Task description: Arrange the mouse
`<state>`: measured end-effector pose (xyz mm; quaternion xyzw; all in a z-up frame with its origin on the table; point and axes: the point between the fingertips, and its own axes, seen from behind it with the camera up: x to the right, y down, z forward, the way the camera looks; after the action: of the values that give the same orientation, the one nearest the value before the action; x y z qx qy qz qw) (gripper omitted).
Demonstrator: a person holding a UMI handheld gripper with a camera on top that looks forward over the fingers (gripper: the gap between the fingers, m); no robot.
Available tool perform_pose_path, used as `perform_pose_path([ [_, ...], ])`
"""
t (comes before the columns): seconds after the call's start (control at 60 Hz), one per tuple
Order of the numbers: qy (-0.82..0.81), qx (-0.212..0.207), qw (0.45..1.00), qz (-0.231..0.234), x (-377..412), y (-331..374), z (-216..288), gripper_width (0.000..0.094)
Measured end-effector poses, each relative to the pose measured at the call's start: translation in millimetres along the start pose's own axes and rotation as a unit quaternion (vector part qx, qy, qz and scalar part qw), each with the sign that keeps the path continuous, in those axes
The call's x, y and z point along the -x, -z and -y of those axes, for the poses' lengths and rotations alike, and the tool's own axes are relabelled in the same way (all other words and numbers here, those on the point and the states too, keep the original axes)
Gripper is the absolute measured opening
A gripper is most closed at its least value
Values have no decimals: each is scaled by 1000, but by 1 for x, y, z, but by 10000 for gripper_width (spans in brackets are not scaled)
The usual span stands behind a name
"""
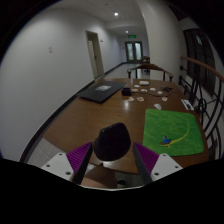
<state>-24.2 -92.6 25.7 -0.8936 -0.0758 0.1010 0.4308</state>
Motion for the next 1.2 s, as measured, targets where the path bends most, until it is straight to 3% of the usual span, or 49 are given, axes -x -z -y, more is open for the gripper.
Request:
perform_pose_path([
  [0.167,-6,3,1000,-9,8,-45,15,802],
  [0.217,5,-3,1000,-23,7,-53,22,755],
  [0.267,10,-4,999,-37,5,-63,27,683],
  [0.3,17,-7,999,-45,4,-71,30,554],
  [0.383,50,-21,997,-61,6,-76,37,506],
  [0.483,86,-55,992,-79,5,-78,43,294],
  [0.533,97,-71,990,-77,7,-78,48,233],
  [0.717,107,-95,989,-28,21,-70,55,173],
  [0.817,118,-144,982,-31,15,-38,93,171],
  [0.9,112,-204,971,-54,-6,6,145,171],
  [1.0,93,-255,955,-123,-71,55,185,170],
  [1.1,62,-237,953,-178,-156,66,187,170],
  [1.2,18,-190,963,-191,-209,34,148,171],
])
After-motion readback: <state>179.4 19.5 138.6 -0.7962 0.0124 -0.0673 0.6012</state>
